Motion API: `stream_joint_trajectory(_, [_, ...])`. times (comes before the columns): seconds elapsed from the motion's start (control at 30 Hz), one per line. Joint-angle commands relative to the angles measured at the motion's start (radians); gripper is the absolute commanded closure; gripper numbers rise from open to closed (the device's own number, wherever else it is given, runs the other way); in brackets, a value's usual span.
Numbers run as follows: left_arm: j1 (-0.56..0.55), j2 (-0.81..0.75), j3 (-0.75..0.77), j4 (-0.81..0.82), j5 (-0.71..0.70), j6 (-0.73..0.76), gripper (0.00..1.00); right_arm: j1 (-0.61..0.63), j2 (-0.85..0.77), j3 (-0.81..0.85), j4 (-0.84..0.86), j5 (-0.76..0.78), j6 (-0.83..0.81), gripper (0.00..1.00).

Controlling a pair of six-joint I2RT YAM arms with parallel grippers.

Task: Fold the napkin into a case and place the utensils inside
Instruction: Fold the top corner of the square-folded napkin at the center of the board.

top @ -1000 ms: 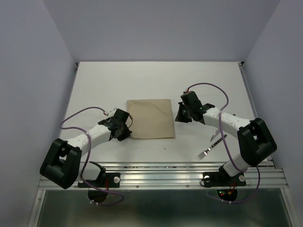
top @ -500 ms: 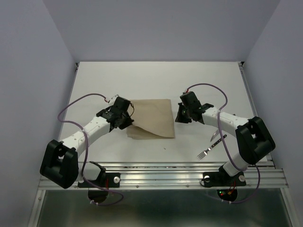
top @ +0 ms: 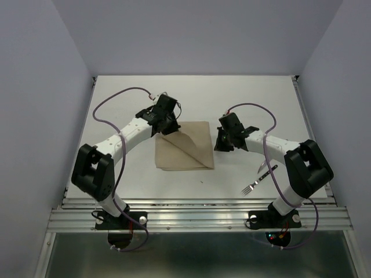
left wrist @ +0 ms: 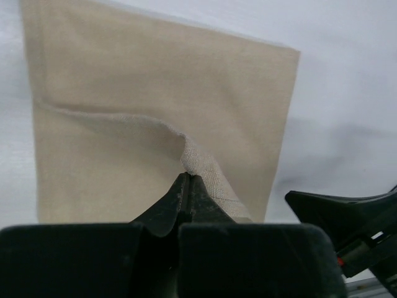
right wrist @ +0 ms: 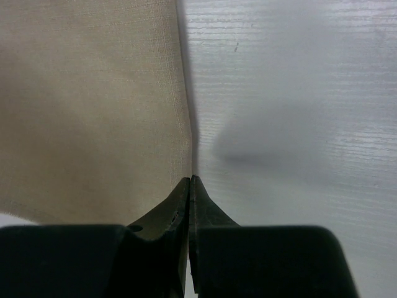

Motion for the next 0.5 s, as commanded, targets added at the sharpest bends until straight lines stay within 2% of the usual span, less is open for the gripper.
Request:
stream_joint_trajectory(0.0, [-0.031,0.100,0.145,-0.008,0.033,0.074,1.00,0.008,0.004,0.027,0.021,-0.004,0.017,0.95])
stream_joint_trajectory(0.17, [-0.051,0.238,0.274,-0.020,0.069,0.111,1.00,0.018,0.026,0.036,0.028,-0.009,0.022,0.95])
stream_joint_trajectory(0.47, [-0.053,0.378,0.403,-0.055,0.089,0.165,1.00,0.018,0.044,0.036,0.038,-0.010,0.023,0.95])
